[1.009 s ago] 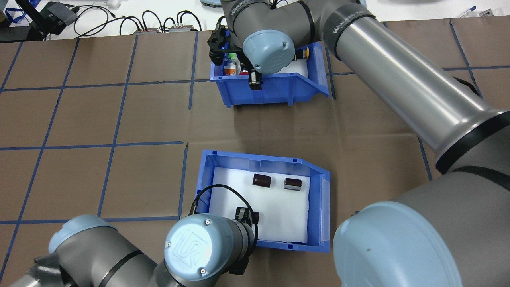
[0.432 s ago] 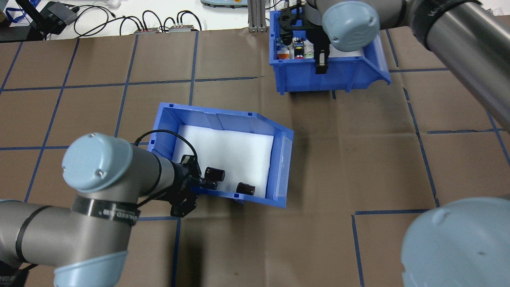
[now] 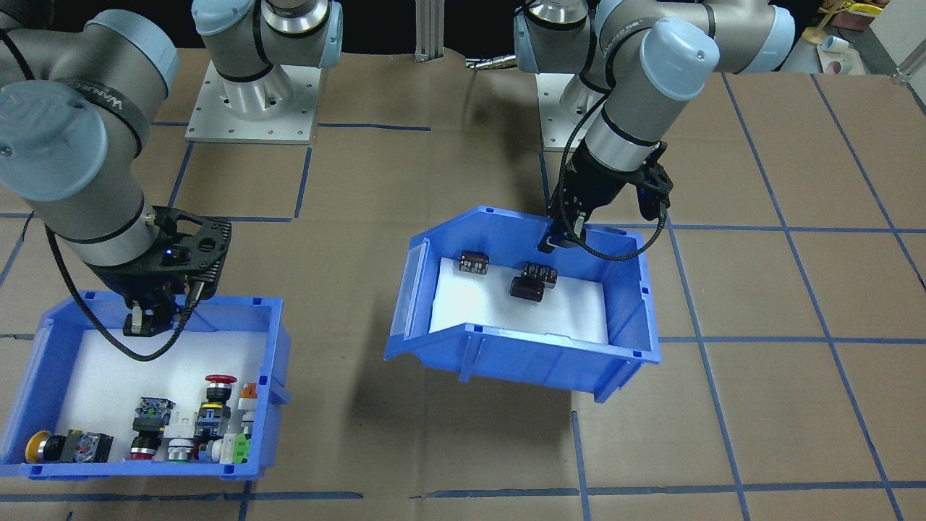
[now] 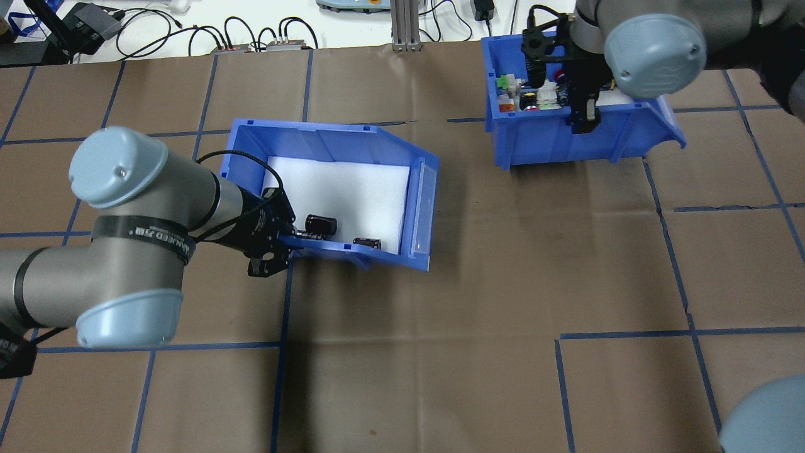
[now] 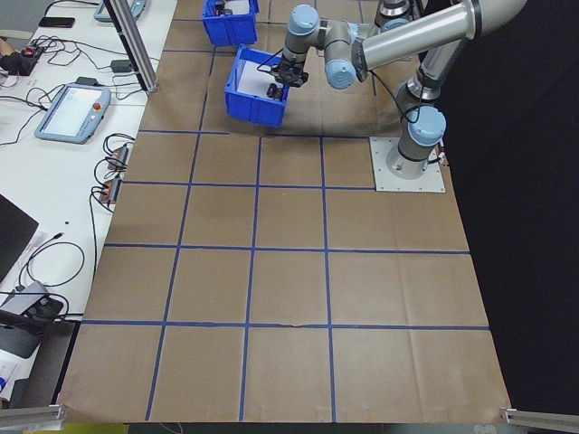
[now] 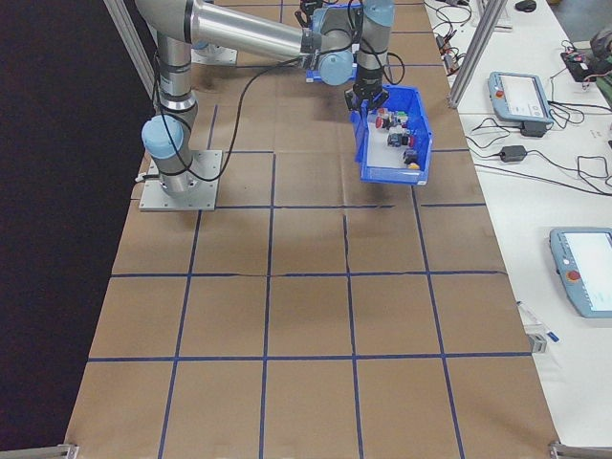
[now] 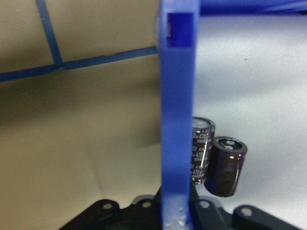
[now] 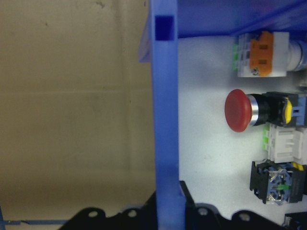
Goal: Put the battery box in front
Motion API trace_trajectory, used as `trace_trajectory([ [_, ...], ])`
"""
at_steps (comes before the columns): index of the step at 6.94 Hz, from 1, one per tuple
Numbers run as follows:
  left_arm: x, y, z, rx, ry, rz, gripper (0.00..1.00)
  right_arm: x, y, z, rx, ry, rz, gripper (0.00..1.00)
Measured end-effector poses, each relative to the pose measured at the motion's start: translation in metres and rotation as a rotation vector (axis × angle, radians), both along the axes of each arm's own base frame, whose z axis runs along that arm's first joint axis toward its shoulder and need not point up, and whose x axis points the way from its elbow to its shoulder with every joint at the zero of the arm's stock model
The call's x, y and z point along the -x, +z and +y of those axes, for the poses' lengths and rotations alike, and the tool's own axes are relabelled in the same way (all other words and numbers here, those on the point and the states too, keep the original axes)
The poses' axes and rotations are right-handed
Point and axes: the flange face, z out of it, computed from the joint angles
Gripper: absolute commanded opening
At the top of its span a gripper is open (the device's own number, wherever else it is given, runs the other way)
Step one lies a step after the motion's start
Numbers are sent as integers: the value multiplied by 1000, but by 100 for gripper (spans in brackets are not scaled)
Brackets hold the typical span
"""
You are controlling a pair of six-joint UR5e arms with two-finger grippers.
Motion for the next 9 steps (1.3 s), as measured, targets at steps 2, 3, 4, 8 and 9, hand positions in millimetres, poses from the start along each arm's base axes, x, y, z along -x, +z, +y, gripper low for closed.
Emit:
trace_trajectory([
  [2, 8, -9, -63, -9, -7, 8, 0, 26, 1, 27, -14, 18, 0, 7],
  [3, 25, -18, -86, -21, -6, 12, 0, 33, -2, 48, -26, 26, -1, 7],
  [4, 49, -24, -102, -33, 15, 19, 0, 37, -6, 69, -33, 39, -2, 7],
  [8, 127, -51, -143, -77, 77, 33, 0, 41, -15, 156, -18, 49, 2, 7],
  [9, 136, -54, -143, -85, 81, 29, 0, 39, -19, 171, -19, 47, 2, 7],
])
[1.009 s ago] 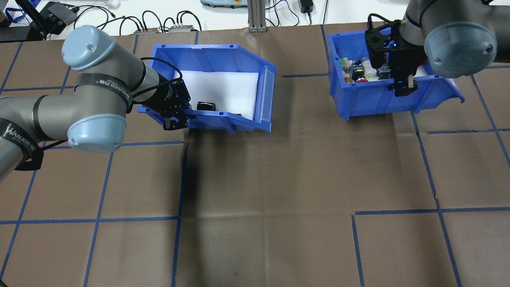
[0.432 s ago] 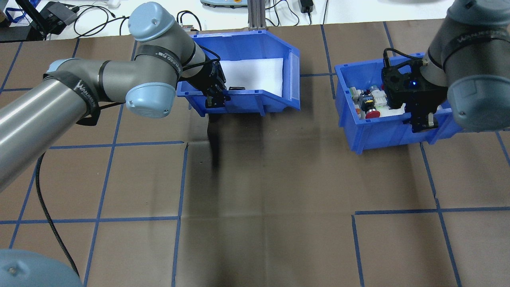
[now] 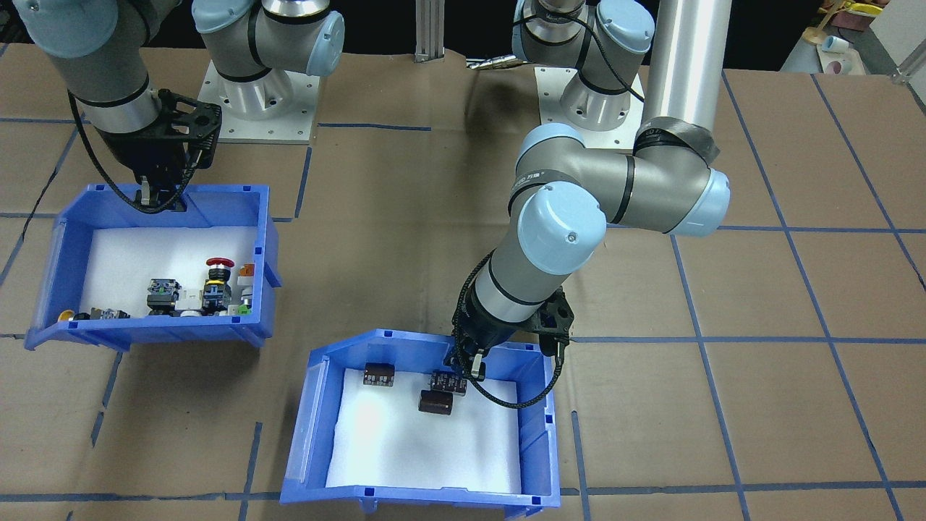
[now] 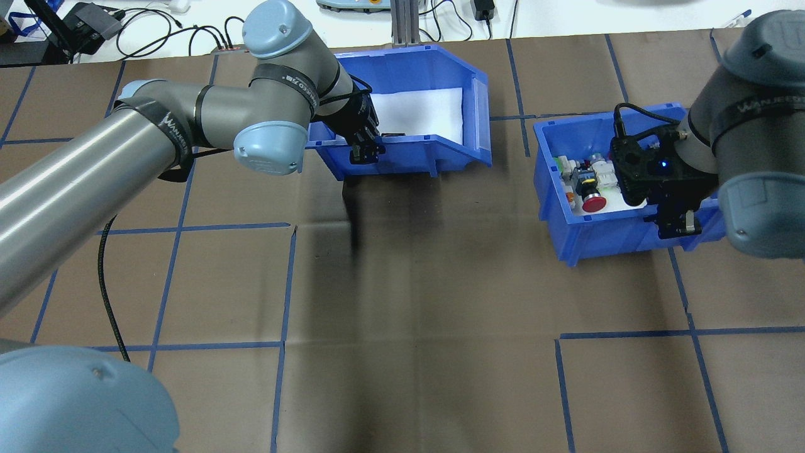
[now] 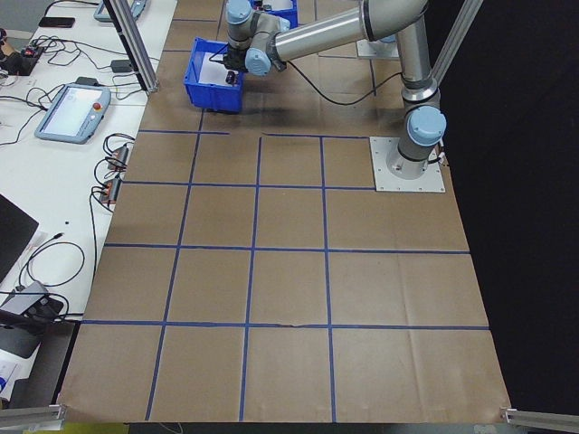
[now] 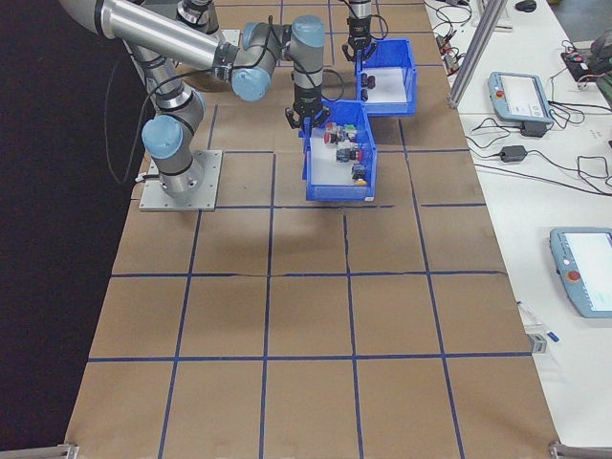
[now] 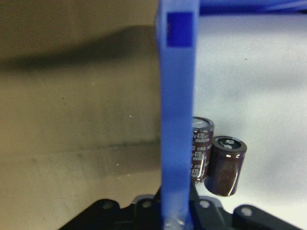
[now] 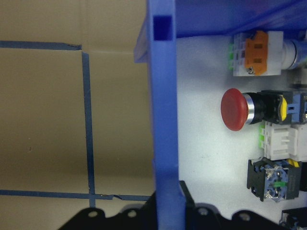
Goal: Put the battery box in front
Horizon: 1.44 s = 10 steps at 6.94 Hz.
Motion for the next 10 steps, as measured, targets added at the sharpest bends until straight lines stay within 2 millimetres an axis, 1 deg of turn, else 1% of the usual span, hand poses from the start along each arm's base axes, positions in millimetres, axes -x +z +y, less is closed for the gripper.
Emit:
trace_trajectory([
  [2, 9, -2, 4, -8, 12, -36, 0, -9, -7, 32, 8, -9, -15, 7],
  [4, 14, -6, 6, -14, 37, -65, 0, -19, -10, 65, 30, -38, -29, 7],
  [5, 15, -7, 6, -12, 41, -67, 0, -21, -13, 75, 32, -51, -32, 7],
  [7, 16, -9, 4, -11, 46, -65, 1, -26, -16, 80, 32, -82, -52, 7],
  [9, 17, -13, 1, -18, 65, -62, 2, -29, -18, 81, 30, -103, -74, 7],
  [10, 18, -14, -2, -23, 88, -59, 11, -30, -19, 82, 28, -103, -76, 7],
])
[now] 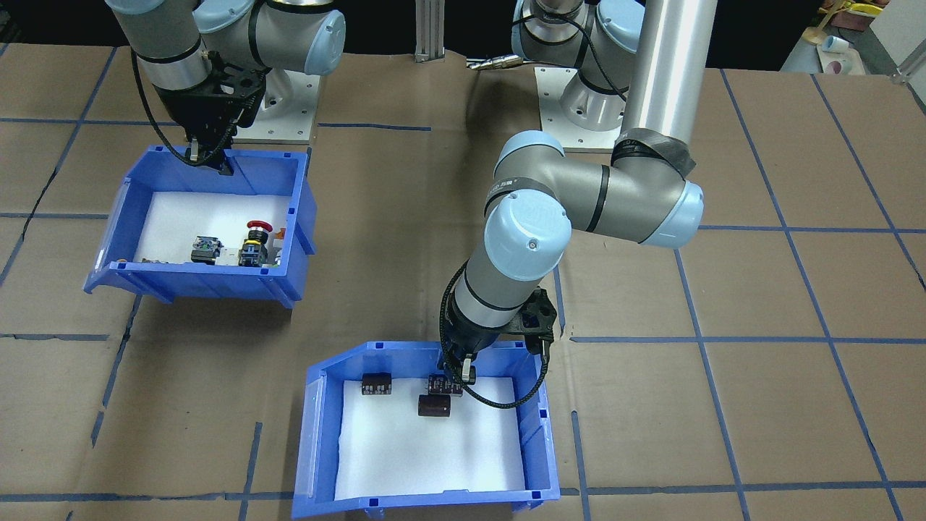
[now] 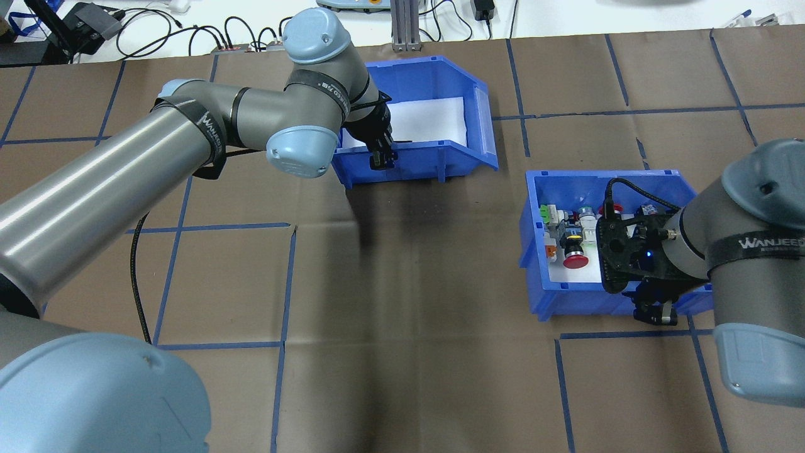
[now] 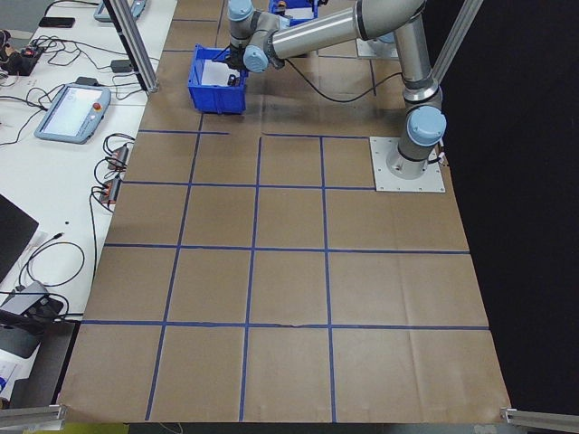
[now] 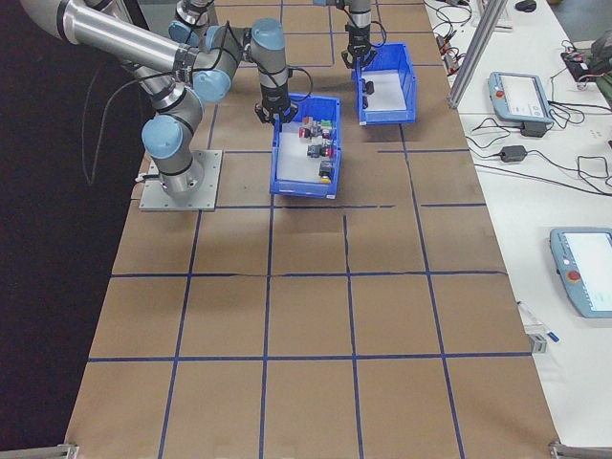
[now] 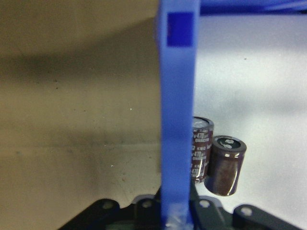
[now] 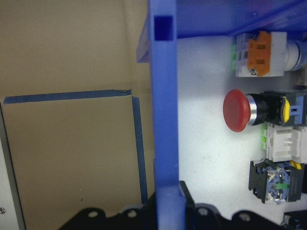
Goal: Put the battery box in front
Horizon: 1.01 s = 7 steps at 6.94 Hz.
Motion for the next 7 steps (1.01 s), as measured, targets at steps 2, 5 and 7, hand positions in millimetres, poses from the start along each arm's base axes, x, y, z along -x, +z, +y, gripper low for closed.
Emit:
trace_trajectory([
  [2, 0, -1, -2, -5, 16, -2, 86, -8, -1, 2, -5, 18, -3, 7],
  [5, 0, -8, -3, -30, 55, -6, 99, -57, -3, 16, -8, 58, -4, 7],
  [7, -2, 12, -3, -31, 26, -8, 99, -97, -4, 34, -4, 53, -6, 8],
])
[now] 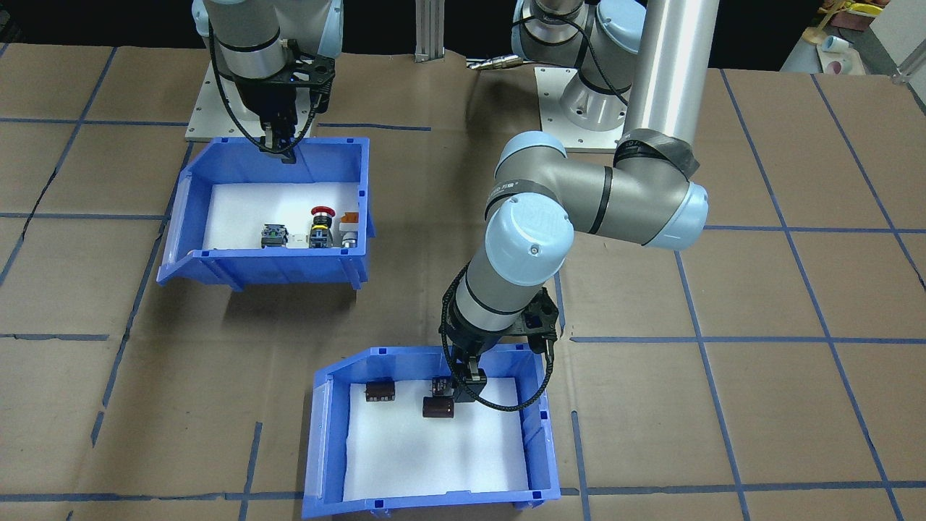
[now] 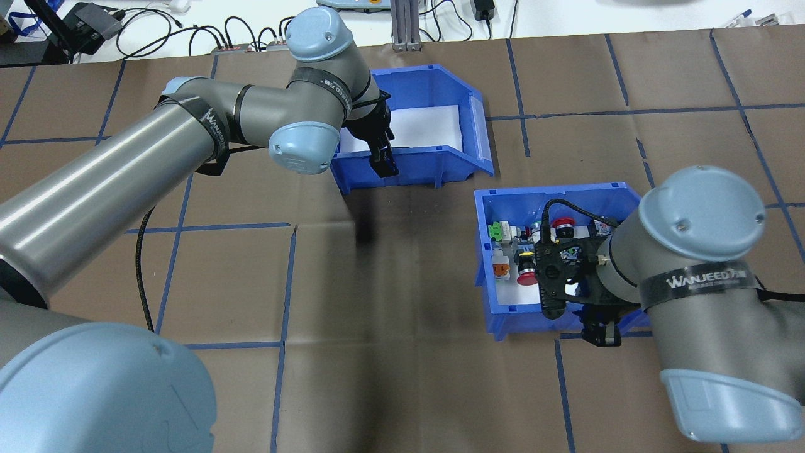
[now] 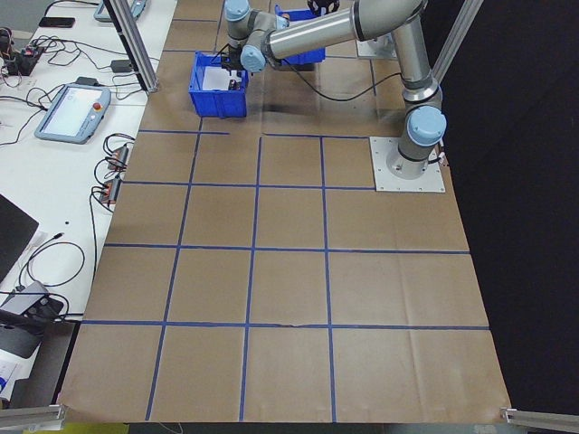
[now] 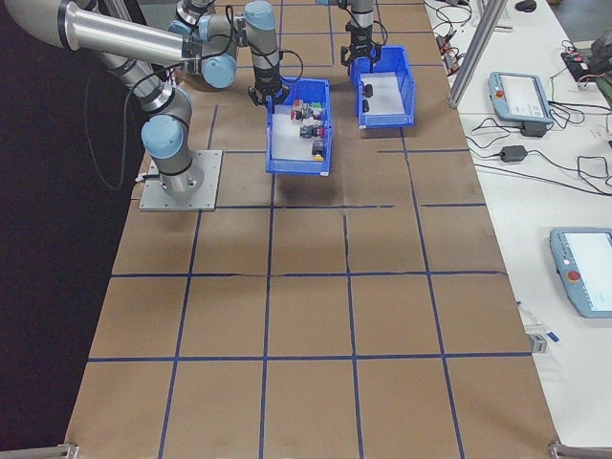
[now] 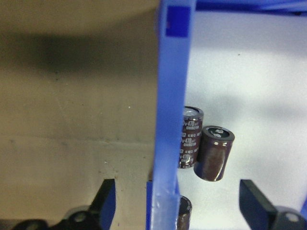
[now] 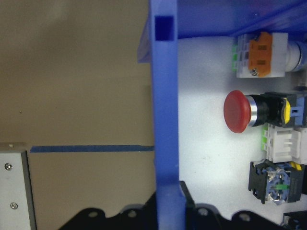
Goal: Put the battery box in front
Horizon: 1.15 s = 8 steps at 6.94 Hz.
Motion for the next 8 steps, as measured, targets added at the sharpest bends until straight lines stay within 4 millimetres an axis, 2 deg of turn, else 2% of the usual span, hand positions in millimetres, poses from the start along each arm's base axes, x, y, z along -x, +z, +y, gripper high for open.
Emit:
trace_trajectory([
  [1, -5, 17, 5, -16, -88, -13, 99, -15, 0, 8, 1, -8, -2, 8],
  [3, -40, 68, 21, 2, -401, -42, 99, -39, -1, 21, 7, -21, -6, 8],
  [5, -72, 122, 45, 99, -810, -116, 99, -70, -10, 23, 39, -29, -22, 8],
  [6, -87, 145, 59, 140, -1028, -138, 99, -91, -19, 23, 57, -31, -30, 8],
  [8, -126, 176, 75, 206, -1437, -159, 99, -128, -39, 30, 75, -26, -37, 8],
])
